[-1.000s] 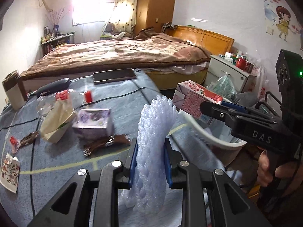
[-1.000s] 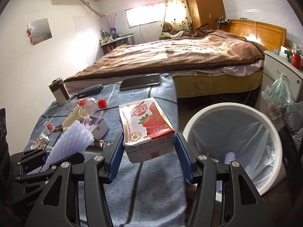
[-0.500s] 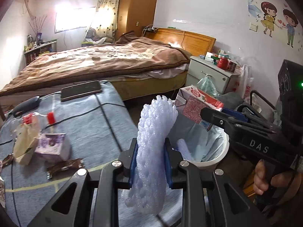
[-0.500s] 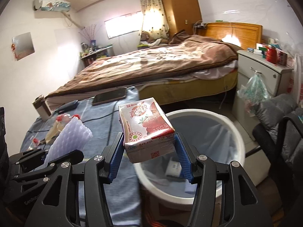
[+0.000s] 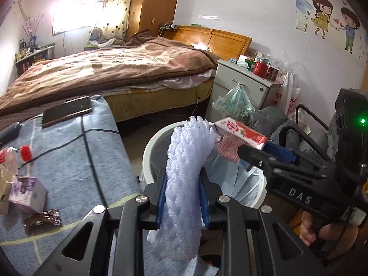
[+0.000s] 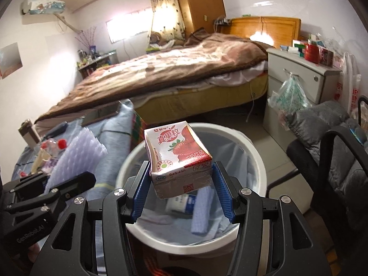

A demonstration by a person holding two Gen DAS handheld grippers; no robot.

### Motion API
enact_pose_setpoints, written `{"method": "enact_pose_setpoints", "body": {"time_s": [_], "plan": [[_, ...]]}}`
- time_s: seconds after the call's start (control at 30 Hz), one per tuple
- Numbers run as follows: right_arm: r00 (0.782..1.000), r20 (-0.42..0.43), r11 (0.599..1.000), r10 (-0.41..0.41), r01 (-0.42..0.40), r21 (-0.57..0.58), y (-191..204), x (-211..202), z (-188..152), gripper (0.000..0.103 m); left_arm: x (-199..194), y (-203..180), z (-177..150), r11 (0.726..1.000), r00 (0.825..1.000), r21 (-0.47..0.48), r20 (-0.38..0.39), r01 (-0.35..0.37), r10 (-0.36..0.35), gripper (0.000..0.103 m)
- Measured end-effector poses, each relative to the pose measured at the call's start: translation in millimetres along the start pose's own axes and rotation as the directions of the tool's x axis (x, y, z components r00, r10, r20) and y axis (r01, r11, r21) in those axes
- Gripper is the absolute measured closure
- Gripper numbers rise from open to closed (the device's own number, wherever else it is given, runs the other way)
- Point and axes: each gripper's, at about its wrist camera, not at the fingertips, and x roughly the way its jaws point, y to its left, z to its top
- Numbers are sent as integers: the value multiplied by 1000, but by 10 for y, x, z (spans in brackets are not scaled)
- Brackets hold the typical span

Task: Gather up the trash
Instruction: 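Carry both items over the wastebasket and open both tools to drop them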

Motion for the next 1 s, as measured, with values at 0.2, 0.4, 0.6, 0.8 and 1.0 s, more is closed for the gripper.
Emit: {"method": "enact_pose_setpoints", "body": {"time_s": [0.2, 0.4, 0.6, 0.8, 1.0], "plan": [[998, -38, 999, -40, 40, 1, -121, 122, -40, 47, 217, -91, -5, 1000, 999, 3, -41, -4, 4, 76], [994, -67, 997, -82, 82, -6, -183, 176, -66, 47, 296, -134, -24, 1000, 998, -5, -58, 10, -11, 44], [992, -55, 993, -114, 116, 17, -200, 117, -74, 47, 242, -106, -12, 1000, 999, -4, -48, 2, -2, 41], [995, -32, 996, -93, 93, 15, -150, 44, -66, 46, 100, -36, -32, 1000, 1000, -20, -21, -5, 4, 41], [998, 2, 998, -60, 60, 4, -25, -51, -63, 47, -79, 73, -83, 999, 1000, -34, 5, -30, 31, 41]]}}
